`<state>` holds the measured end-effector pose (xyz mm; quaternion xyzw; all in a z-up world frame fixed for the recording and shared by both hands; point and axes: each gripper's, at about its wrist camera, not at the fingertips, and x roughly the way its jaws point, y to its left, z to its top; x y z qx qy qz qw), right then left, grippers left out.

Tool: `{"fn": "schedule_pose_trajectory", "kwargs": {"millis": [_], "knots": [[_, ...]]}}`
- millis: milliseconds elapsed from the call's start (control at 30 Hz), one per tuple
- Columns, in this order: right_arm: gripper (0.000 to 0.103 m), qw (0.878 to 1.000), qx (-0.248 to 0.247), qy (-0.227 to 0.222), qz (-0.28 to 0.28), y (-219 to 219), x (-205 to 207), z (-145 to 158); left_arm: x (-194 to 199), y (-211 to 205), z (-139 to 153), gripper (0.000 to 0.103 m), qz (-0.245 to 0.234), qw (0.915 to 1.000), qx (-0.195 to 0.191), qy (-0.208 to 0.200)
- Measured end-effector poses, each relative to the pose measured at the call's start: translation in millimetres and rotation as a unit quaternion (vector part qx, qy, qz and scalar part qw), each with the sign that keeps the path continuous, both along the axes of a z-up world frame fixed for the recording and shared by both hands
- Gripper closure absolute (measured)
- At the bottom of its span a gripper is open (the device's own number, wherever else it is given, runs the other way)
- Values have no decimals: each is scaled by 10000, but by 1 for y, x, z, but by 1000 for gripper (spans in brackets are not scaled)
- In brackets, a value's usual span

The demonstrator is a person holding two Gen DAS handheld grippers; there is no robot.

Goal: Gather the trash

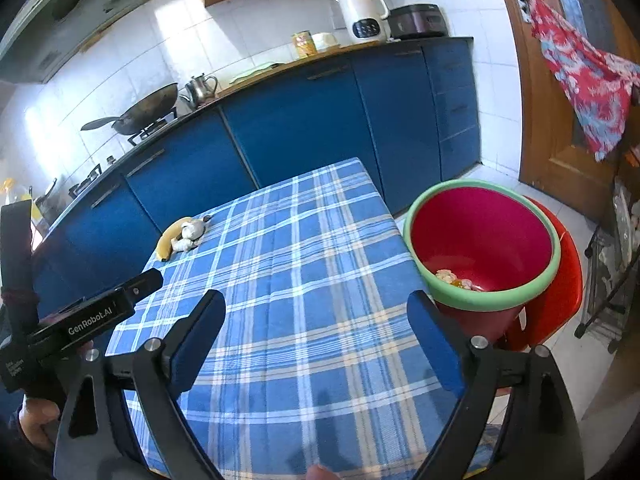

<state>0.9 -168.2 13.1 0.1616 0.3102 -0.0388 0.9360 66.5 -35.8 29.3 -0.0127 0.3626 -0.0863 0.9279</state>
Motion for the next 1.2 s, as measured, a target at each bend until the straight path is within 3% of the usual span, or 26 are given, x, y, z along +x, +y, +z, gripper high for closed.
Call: {"fn": "schedule_pose_trajectory", "kwargs": {"millis": [300,1200], "knots": [[12,9995,-263,-199,-28,15,-11,9,-17,17,9,25,188,9997,-63,-131],[12,9992,-329,-240,13,21,-15,12,-27,22,8,25,237,9994,-90,-225]]}}
